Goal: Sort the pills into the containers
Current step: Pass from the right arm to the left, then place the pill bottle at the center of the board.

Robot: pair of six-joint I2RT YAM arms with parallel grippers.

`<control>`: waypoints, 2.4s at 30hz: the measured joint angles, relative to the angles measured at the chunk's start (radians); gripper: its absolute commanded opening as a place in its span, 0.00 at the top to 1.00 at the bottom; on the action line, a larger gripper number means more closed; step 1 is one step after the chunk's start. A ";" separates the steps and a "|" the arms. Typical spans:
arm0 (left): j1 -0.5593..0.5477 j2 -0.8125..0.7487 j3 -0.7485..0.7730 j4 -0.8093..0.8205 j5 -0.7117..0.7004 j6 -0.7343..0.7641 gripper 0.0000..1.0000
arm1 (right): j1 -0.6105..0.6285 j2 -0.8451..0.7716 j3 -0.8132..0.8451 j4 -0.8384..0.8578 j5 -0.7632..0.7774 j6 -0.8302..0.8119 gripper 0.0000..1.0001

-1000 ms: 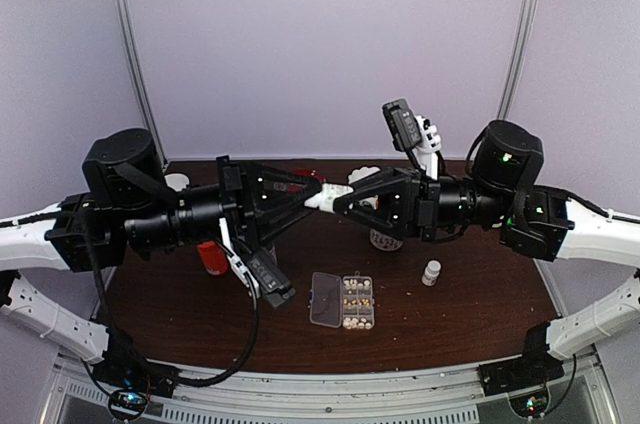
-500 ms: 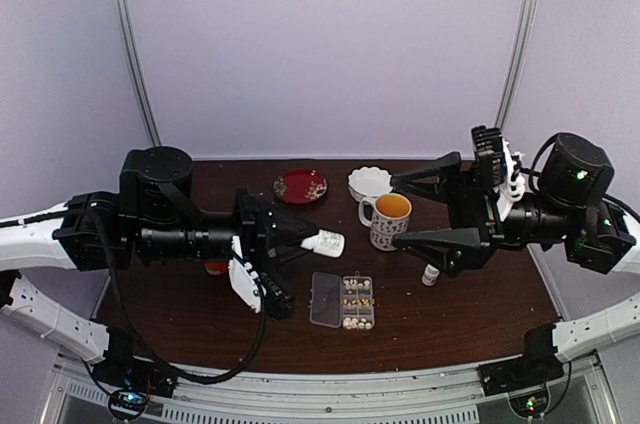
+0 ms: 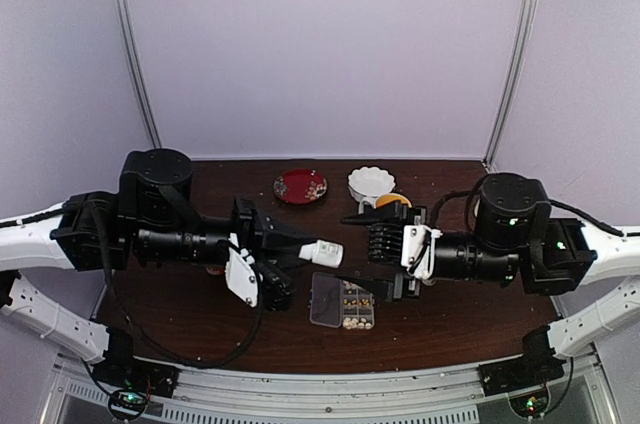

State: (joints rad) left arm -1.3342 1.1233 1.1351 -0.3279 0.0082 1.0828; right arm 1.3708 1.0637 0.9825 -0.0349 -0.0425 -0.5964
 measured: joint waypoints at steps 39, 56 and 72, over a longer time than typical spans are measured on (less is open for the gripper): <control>-0.005 -0.023 -0.018 0.057 -0.011 -0.039 1.00 | 0.003 0.055 0.004 0.039 -0.040 0.380 0.86; -0.009 -0.017 0.021 -0.210 -0.252 -0.578 1.00 | 0.008 -0.163 -0.126 0.023 0.075 0.410 0.18; 0.144 0.361 0.135 -0.823 -0.386 -1.179 1.00 | 0.008 -0.114 -0.145 0.006 0.130 0.420 0.19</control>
State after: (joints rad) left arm -1.1904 1.4841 1.2697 -1.1511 -0.3775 -0.0963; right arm 1.3785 0.9497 0.8375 -0.0292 0.0875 -0.1768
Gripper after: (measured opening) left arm 0.230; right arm 0.813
